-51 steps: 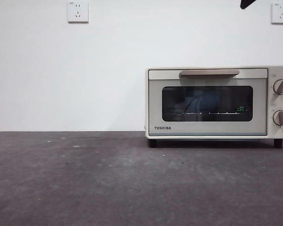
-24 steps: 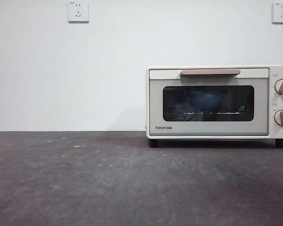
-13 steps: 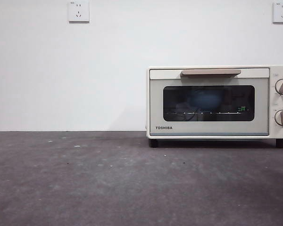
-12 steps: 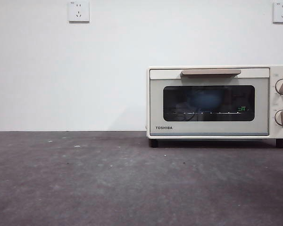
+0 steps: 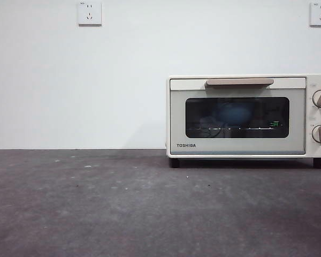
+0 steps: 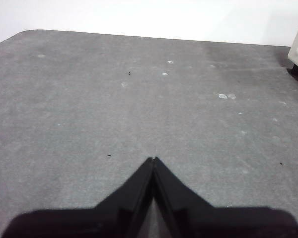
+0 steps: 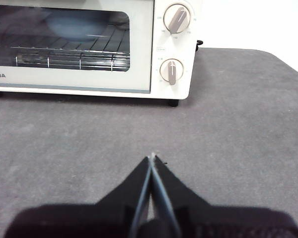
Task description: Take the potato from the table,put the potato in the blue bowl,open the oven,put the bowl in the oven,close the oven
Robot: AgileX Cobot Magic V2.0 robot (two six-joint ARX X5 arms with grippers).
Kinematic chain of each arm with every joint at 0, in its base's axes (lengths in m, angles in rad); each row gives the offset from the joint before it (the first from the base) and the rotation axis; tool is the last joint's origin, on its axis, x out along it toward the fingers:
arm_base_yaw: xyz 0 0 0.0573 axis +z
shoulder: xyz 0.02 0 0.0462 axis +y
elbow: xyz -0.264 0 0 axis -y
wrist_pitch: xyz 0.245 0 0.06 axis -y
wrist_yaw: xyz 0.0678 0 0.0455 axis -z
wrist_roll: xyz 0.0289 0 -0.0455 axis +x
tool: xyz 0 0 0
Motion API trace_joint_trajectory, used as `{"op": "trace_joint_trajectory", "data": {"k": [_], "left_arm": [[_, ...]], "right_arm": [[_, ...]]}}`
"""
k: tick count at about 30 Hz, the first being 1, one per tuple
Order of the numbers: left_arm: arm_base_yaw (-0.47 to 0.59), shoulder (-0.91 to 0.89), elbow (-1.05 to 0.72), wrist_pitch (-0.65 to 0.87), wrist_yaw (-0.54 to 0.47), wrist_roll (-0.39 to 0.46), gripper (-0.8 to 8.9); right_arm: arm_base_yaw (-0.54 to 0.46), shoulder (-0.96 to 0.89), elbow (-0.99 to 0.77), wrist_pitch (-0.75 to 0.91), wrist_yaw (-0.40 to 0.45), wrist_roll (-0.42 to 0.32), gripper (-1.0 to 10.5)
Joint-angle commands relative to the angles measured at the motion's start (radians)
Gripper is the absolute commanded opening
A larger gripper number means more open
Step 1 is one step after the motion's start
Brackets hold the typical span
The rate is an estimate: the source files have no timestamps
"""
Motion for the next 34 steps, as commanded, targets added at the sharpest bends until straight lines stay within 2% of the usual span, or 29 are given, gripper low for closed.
{"op": "trace_joint_trajectory", "data": {"k": [1, 34], "left_arm": [[0.003, 0.001, -0.010, 0.007, 0.005, -0.003, -0.04], [0.003, 0.002, -0.010, 0.007, 0.005, -0.003, -0.04]], "right_arm": [[0.021, -0.003, -0.009, 0.003, 0.000, 0.012, 0.0], [0.031, -0.003, -0.009, 0.005, 0.015, 0.011, 0.0]]}}
